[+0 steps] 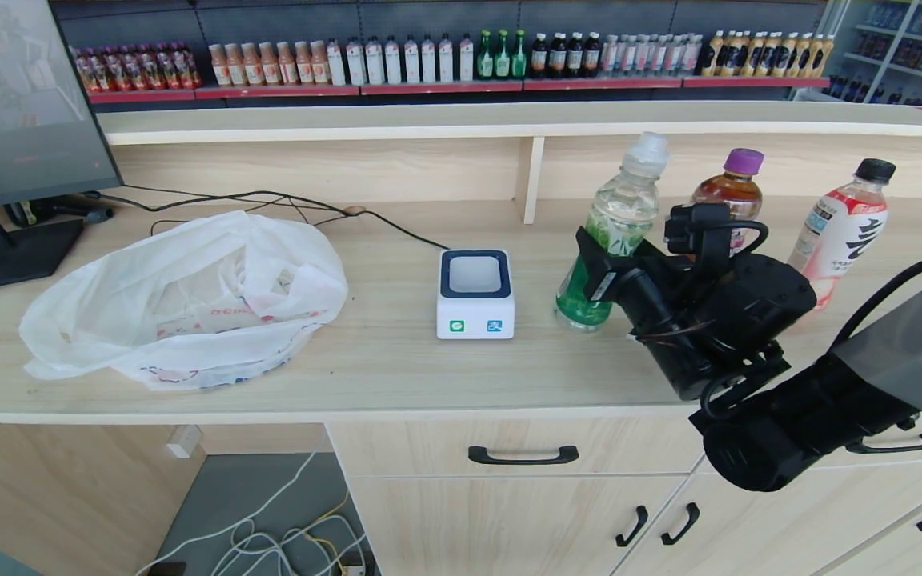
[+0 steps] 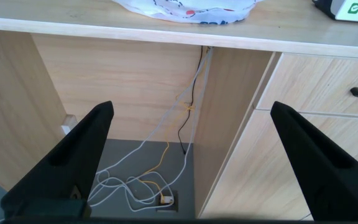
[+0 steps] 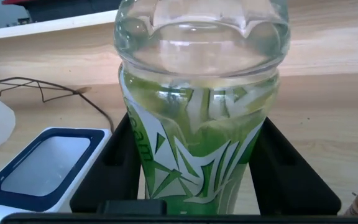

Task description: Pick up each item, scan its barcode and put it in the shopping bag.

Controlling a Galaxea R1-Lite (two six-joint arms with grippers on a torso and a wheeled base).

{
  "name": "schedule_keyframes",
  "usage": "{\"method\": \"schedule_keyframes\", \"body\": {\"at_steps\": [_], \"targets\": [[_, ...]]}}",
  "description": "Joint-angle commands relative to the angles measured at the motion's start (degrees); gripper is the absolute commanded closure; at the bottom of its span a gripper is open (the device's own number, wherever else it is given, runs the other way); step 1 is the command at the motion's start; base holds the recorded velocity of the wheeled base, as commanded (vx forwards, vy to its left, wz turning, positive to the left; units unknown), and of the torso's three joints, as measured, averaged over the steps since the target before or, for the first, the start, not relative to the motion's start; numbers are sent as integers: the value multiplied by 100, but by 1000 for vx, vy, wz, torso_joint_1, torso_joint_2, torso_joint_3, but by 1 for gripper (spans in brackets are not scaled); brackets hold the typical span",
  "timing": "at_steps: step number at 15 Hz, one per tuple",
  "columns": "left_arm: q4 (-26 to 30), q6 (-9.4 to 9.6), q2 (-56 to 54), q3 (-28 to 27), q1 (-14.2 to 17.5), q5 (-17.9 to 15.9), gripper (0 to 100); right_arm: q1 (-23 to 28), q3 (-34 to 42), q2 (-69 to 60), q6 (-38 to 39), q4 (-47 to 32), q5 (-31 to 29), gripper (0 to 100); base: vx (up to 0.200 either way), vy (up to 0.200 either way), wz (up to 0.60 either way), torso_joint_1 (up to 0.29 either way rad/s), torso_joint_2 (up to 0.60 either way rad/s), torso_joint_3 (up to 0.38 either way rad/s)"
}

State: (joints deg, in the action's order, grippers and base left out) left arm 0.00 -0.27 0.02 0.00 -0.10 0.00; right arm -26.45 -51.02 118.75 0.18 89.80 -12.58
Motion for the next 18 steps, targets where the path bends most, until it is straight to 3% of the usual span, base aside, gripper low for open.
{"method": "schedule_keyframes", "body": {"at_steps": [1, 8, 18], "targets": [[0, -8, -2, 0, 1, 0, 0, 0, 4, -168, -1, 20, 1, 100, 0, 0, 0, 0, 0, 0], [0, 0, -2, 0, 1, 0, 0, -62, 110, -572, 17, 20, 10, 100, 0, 0, 0, 0, 0, 0], [0, -8, -2, 0, 1, 0, 0, -413, 997, -1864, 43, 20, 28, 100, 0, 0, 0, 0, 0, 0]]}}
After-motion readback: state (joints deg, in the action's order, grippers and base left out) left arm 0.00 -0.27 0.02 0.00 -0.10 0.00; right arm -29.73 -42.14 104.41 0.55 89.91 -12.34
